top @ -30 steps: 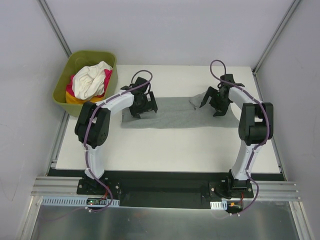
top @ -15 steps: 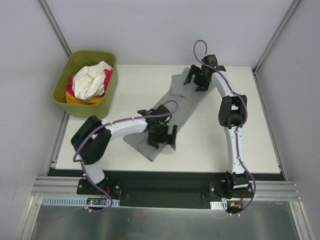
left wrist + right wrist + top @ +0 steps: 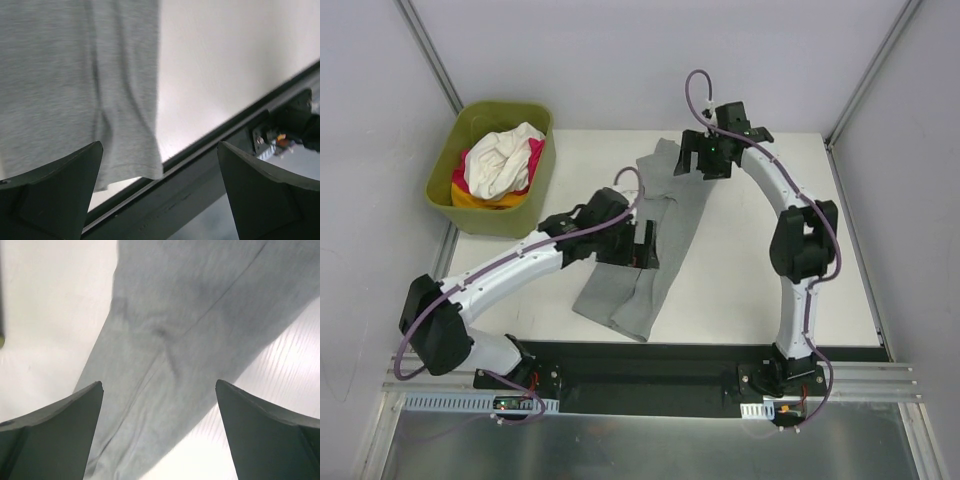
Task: Fold and stack the t-shirts
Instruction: Rotate the tshirt 90 degrees
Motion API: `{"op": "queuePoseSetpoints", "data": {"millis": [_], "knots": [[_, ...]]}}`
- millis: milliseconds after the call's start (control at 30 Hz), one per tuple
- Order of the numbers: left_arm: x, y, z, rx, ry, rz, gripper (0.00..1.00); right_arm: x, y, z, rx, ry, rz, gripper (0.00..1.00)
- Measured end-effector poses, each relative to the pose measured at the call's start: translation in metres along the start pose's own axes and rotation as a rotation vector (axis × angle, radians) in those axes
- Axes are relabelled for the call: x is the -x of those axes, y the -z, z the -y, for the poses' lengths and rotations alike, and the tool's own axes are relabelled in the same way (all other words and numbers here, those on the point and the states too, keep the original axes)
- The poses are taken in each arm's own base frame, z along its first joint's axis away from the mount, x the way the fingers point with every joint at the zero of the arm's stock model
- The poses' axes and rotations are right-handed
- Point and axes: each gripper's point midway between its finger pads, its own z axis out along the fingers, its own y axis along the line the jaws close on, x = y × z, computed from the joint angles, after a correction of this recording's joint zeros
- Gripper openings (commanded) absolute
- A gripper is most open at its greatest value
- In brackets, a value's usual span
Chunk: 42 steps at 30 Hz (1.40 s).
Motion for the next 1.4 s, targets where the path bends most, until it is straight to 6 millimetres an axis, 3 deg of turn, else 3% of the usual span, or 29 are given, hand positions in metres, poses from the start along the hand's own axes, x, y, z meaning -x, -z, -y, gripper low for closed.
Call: {"op": "queuePoseSetpoints", "data": {"millis": [100,167,233,333,433,500,600,733,933,1033,1167,1267,1400], "knots": [[0.007,0.012,-0.048,0.088,0.118,0.052,0.99,-0.035,0.030,-0.028,0.015,0.049,-0.040,1.00],[0.004,0.021,-0.086,0.167,0.214,0.076,0.99,-0.072,0.035,-0.051,0.040,0.092,-0.095,1.00],[0.001,0.028,-0.108,0.218,0.274,0.089,0.99,-0.111,0.031,-0.068,0.060,0.122,-0.176,1.00],[-0.005,0.035,-0.115,0.234,0.307,0.095,0.99,-0.178,0.017,-0.090,0.095,0.168,-0.334,1.00],[-0.008,0.039,-0.113,0.226,0.323,0.107,0.99,-0.217,0.011,-0.096,0.114,0.181,-0.435,1.00],[-0.011,0.039,-0.114,0.226,0.338,0.108,0.99,-0.227,0.009,-0.096,0.123,0.178,-0.465,1.00],[-0.018,0.038,-0.116,0.236,0.354,0.093,0.99,-0.233,0.004,-0.089,0.122,0.161,-0.488,1.00],[-0.023,0.037,-0.118,0.244,0.375,0.077,0.99,-0.242,-0.001,-0.064,0.107,0.095,-0.526,1.00],[-0.030,0.032,-0.118,0.247,0.400,0.036,0.99,-0.222,0.006,-0.025,0.107,-0.026,-0.495,0.99],[-0.032,0.030,-0.117,0.240,0.410,0.019,0.99,-0.204,0.009,0.003,0.088,-0.097,-0.458,1.00],[-0.035,0.029,-0.113,0.222,0.416,0.001,0.99,-0.190,0.015,0.029,0.044,-0.103,-0.414,1.00],[-0.038,0.027,-0.111,0.207,0.421,-0.017,0.99,-0.191,0.022,0.032,-0.002,-0.034,-0.393,1.00],[-0.051,0.022,-0.110,0.205,0.429,-0.056,0.99,-0.206,0.049,0.014,-0.032,0.059,-0.360,1.00]]}}
